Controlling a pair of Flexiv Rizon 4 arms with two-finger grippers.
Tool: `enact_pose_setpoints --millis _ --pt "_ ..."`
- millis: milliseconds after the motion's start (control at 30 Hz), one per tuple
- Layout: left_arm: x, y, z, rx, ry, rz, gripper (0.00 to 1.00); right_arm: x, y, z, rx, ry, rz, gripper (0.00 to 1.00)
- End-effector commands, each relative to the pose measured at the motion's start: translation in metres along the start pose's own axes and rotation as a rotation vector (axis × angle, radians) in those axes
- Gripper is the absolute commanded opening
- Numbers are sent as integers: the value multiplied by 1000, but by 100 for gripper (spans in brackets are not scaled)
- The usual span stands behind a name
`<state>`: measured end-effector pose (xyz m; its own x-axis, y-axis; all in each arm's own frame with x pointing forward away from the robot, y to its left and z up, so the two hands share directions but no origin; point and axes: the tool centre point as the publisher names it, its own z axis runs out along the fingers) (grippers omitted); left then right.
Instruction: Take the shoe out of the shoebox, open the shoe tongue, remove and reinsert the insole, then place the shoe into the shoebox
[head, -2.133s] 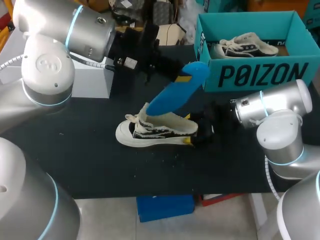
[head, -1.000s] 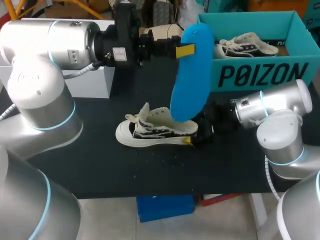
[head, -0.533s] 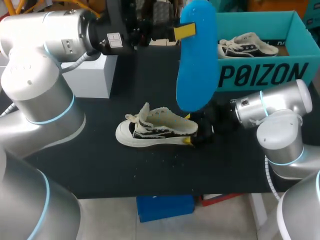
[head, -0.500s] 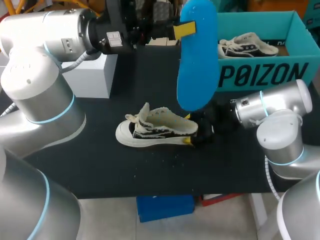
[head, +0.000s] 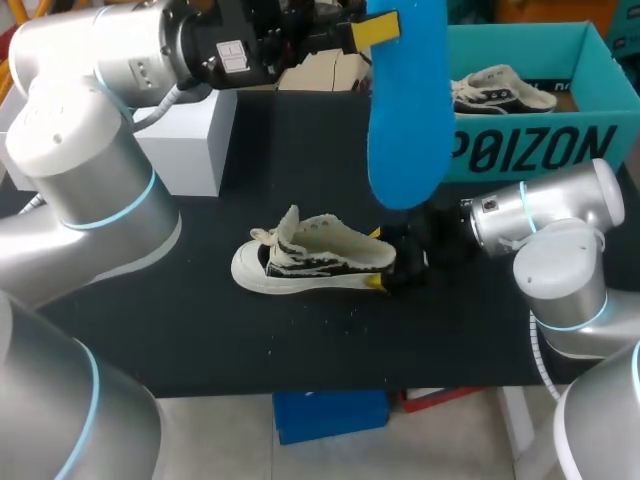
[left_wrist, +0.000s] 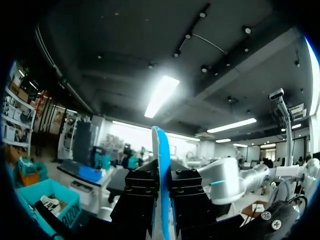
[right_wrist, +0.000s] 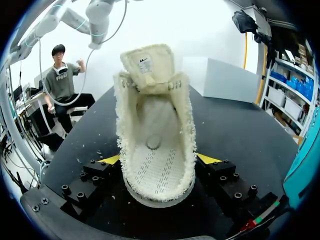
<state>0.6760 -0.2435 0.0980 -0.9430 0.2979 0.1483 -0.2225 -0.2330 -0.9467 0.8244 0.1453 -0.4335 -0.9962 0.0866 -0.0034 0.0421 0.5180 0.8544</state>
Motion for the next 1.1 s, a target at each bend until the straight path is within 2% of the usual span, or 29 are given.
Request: enact_pose_setpoints --millis 33,133,167,200,233,300,533,867,1100 --pt "-3 -1 3 2 3 1 0 -1 -3 1 2 0 1 0" --pt "-3 -1 3 2 3 1 0 -1 -3 1 2 0 1 0" --pt "-3 -1 3 2 3 1 0 -1 -3 1 2 0 1 8" --pt "-3 -1 3 2 3 1 0 0 -2 0 29 14 -11 36" --pt "-3 -1 3 2 3 1 0 1 -1 -2 46 17 -15 100" --pt "-3 -1 3 2 3 1 0 2 -1 -7 70 23 -23 100" --pt "-3 -1 3 2 3 1 0 6 0 -25 270 58 -53 100" --pt "-3 -1 3 2 3 1 0 10 9 -34 644 57 -81 100" --pt "-3 -1 3 2 3 1 0 10 15 -29 778 11 -82 100"
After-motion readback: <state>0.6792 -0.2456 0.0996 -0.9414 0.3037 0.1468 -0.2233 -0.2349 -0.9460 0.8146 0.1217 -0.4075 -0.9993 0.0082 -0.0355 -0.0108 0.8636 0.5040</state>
